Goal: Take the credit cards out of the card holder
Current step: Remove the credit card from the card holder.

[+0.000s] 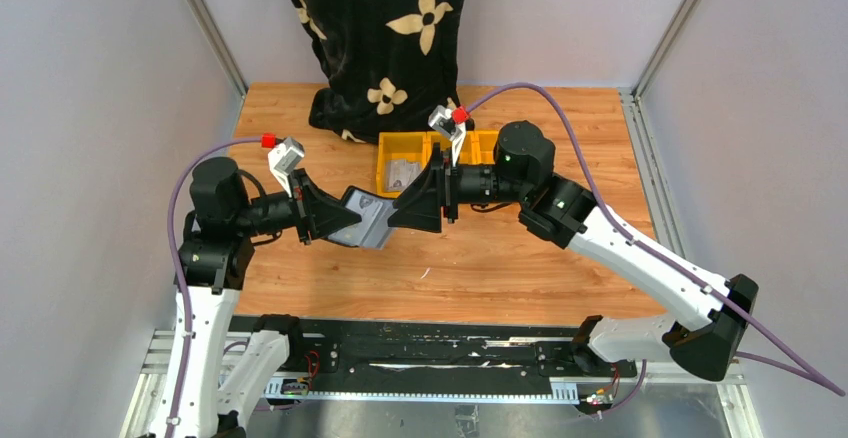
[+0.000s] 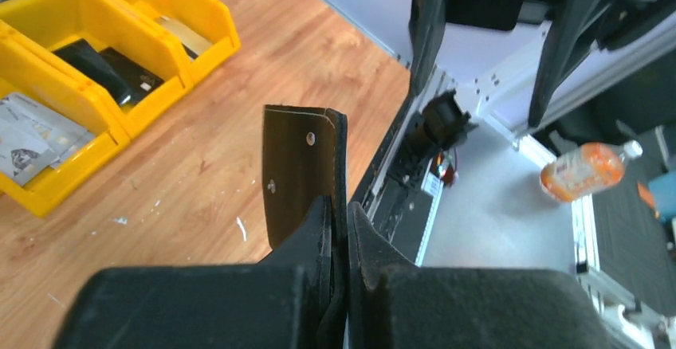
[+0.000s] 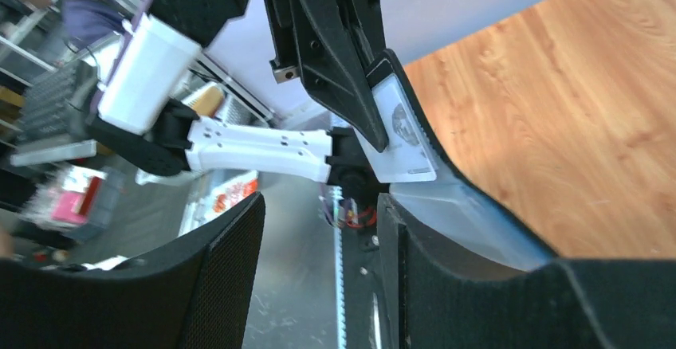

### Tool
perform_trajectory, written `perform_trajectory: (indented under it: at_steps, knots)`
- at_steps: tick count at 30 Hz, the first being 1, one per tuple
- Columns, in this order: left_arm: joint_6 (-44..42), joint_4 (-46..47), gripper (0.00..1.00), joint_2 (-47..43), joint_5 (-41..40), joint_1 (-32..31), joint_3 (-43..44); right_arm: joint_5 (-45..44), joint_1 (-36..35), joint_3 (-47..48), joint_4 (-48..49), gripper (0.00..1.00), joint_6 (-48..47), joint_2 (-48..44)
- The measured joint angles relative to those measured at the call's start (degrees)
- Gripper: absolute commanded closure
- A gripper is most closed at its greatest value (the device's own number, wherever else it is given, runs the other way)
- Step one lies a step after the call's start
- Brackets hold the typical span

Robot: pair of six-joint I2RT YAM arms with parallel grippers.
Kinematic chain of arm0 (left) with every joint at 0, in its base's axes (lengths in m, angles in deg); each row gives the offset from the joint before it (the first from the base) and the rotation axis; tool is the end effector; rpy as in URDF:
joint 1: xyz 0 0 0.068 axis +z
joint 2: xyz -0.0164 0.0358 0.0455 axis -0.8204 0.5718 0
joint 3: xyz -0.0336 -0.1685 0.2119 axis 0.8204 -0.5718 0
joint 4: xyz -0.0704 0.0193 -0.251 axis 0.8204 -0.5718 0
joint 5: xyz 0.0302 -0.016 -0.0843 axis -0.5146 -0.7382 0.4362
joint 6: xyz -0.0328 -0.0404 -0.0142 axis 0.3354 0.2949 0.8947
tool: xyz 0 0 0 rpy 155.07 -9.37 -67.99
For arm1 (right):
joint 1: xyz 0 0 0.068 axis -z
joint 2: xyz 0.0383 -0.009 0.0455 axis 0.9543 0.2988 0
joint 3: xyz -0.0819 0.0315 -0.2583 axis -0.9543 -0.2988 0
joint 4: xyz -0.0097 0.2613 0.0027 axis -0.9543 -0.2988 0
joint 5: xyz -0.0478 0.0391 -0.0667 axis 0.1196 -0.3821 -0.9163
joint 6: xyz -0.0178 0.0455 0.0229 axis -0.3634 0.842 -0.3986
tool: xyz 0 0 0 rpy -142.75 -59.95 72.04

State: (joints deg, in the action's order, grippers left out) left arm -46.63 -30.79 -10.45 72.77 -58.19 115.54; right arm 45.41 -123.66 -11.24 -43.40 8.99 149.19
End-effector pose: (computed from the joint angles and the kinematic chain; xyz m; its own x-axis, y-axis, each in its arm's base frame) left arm 0.1247 -0.0394 0.3899 -0.4939 -0.0396 -0.8686 0.8081 0.3481 -0.4753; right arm 0.1548 0.2278 0.4448 -0.4391 -0.0103 -0.8984 -0.8983 -0.0143 0.4392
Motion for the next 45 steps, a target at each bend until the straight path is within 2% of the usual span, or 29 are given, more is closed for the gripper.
perform_trajectory:
  at_steps: [4,8,23,26,29,32,35,37,40,42,45]
  knots:
    - [11.1,11.96,1.0,-4.35,-2.91,0.0,-4.76,1.73,-0.07,-6.84,12.39,0.43,9.29,0.37]
    - [19.08,20.06,1.0,-6.6,-4.0,-0.02,-5.88,2.34,-0.07,-10.29,17.97,0.43,15.08,2.27]
    - [31.15,29.97,1.0,-6.38,-4.22,-0.02,-6.82,5.75,-0.33,-10.67,31.17,0.5,23.89,6.38]
    - [32.5,30.88,1.0,-6.54,-4.11,0.0,-7.37,6.36,-0.33,-10.67,33.46,0.56,25.46,7.34]
    - [33.55,31.76,1.0,-7.02,-4.09,-0.02,-7.96,7.17,-0.33,-10.67,36.83,0.69,27.8,8.5]
    - [34.47,32.63,0.99,-7.61,-3.89,0.0,-8.44,8.48,-0.33,-10.67,41.27,0.86,31.41,10.21]
    - [35.06,33.33,0.79,-7.98,-3.67,0.0,-8.5,9.16,-0.31,-10.8,44.17,1.0,33.59,11.37]
    - [35.54,33.81,0.68,-8.13,-3.43,0.0,-8.55,9.7,-0.33,-11.43,46.38,1.0,34.97,11.61]
    - [37.07,34.75,0.63,-8.07,-2.27,0.0,-9.01,9.79,-0.72,-11.91,48.52,1.0,36.04,11.58]
    - [38.75,36.3,0.65,-8.07,-1.11,0.0,-9.9,9.84,-1.01,-12.22,49.31,1.0,36.2,11.56]
    - [40.63,37.94,0.77,-7.76,0.26,0.0,-10.78,10.05,-1.4,-12.28,49.44,1.0,36.17,11.54]
